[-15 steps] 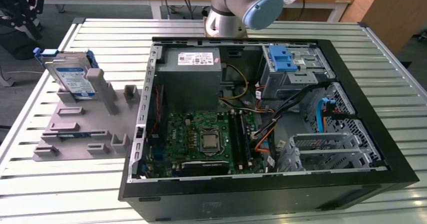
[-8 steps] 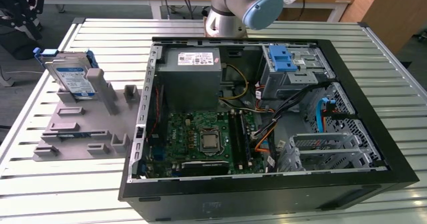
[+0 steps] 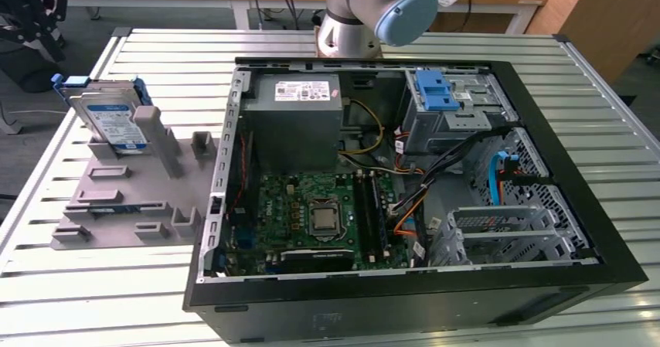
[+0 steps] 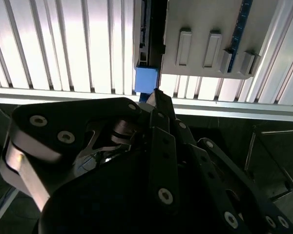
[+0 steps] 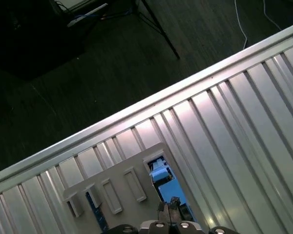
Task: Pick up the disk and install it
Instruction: 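Pick up the disk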
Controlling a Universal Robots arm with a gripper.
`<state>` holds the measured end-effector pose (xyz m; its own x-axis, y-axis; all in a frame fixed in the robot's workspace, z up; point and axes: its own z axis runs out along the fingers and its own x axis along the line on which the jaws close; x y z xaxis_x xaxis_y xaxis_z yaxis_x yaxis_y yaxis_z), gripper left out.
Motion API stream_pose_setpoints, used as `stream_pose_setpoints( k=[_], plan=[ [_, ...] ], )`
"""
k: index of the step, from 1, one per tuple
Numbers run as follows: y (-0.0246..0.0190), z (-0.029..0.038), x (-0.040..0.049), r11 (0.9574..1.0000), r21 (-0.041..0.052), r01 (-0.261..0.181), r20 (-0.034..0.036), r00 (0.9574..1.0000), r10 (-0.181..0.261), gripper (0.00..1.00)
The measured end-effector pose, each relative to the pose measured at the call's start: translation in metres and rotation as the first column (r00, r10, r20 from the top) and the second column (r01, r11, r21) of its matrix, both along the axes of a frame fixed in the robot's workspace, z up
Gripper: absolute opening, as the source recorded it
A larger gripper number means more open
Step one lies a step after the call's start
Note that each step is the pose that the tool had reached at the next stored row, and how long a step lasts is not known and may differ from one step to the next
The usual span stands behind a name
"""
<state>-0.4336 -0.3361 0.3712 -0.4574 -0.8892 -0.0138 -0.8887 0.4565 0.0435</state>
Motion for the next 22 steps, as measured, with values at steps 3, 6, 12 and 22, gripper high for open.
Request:
stream_pose_setpoints(
  k=[3, 6, 12, 22],
  plan=[
    [0.0000, -0.0004, 0.0000, 0.9985, 0.0000, -0.054, 0.0000, 0.9985, 0.054, 0.11],
    [0.0000, -0.0010, 0.0000, 0.9955, -0.0001, -0.095, -0.0002, 0.9955, 0.095, 0.11],
    [0.0001, -0.0018, -0.0001, 0.9866, 0.0010, -0.163, 0.0006, 0.9866, 0.163, 0.11],
    [0.0000, -0.0023, -0.0001, 0.9563, 0.0014, -0.292, 0.0013, 0.9563, 0.292, 0.11]
  ],
)
